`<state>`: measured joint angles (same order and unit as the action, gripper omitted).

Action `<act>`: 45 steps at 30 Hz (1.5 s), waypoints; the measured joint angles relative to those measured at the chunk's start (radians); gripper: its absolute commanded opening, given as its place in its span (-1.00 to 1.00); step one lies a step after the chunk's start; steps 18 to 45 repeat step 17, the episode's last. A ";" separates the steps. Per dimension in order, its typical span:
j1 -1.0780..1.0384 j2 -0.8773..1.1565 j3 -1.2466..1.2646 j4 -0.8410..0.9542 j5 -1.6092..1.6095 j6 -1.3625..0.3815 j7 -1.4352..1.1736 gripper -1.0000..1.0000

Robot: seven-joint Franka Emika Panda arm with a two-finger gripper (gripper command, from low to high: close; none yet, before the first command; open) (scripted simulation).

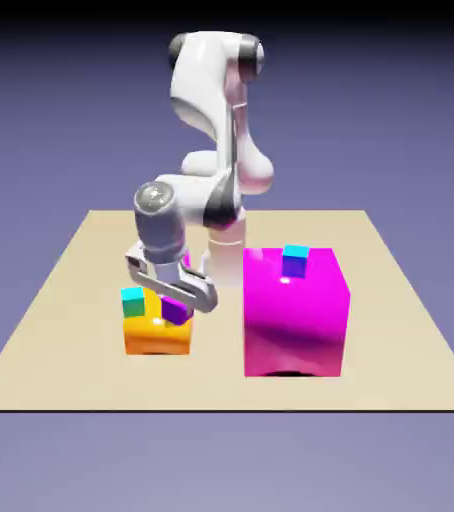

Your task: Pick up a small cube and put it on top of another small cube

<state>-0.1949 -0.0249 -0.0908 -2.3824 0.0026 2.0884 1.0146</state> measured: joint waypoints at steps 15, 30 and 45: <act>0.063 -0.091 -0.123 -0.149 -0.003 0.047 -0.146 1.00; 0.063 -0.134 -0.122 -0.105 -0.013 -0.040 -0.137 1.00; 0.063 -0.134 -0.122 -0.105 -0.013 -0.040 -0.137 1.00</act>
